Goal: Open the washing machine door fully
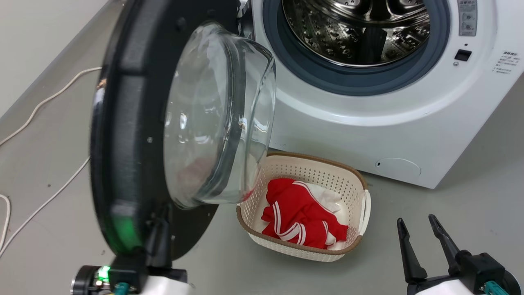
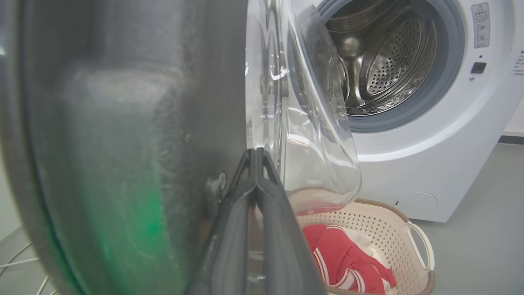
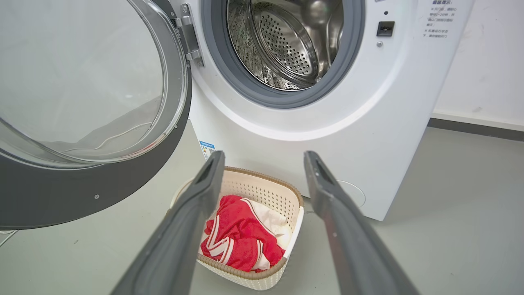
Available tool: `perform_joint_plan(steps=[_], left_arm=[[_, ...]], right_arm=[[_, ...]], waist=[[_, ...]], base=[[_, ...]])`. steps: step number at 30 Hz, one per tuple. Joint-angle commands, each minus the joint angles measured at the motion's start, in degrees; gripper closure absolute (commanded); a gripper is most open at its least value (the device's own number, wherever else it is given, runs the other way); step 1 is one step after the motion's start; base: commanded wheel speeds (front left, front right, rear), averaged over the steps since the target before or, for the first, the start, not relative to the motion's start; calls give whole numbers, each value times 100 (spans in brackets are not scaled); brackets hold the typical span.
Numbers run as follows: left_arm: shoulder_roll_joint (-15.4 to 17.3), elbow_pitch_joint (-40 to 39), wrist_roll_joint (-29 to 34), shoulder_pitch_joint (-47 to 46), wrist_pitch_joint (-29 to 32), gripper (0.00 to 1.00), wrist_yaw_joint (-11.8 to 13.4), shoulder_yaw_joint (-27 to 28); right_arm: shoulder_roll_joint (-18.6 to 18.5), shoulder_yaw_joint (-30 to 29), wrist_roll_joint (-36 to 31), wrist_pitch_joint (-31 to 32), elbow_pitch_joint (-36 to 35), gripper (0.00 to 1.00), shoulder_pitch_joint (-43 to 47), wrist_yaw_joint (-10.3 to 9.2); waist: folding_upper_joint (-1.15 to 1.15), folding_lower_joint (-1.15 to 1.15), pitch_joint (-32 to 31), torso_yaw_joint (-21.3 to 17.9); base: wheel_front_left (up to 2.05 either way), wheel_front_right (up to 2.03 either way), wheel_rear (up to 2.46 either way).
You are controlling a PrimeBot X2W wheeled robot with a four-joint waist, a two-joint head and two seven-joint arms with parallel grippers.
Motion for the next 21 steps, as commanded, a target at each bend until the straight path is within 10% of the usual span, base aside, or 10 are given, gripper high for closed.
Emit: perform_joint_plan(steps=[1, 21], left_arm=[[0, 3, -54, -97, 15, 100, 7, 123], [-66, 974, -188, -1232, 15, 100, -462, 2549]], right_arm=[[9, -15, -27, -10, 7, 0, -76, -5], [9, -81, -305, -10, -34, 0, -378, -5]], waist=[[0, -1, 39, 19], [0, -1, 646, -252]], base=[[0, 0, 0], [0, 0, 0]])
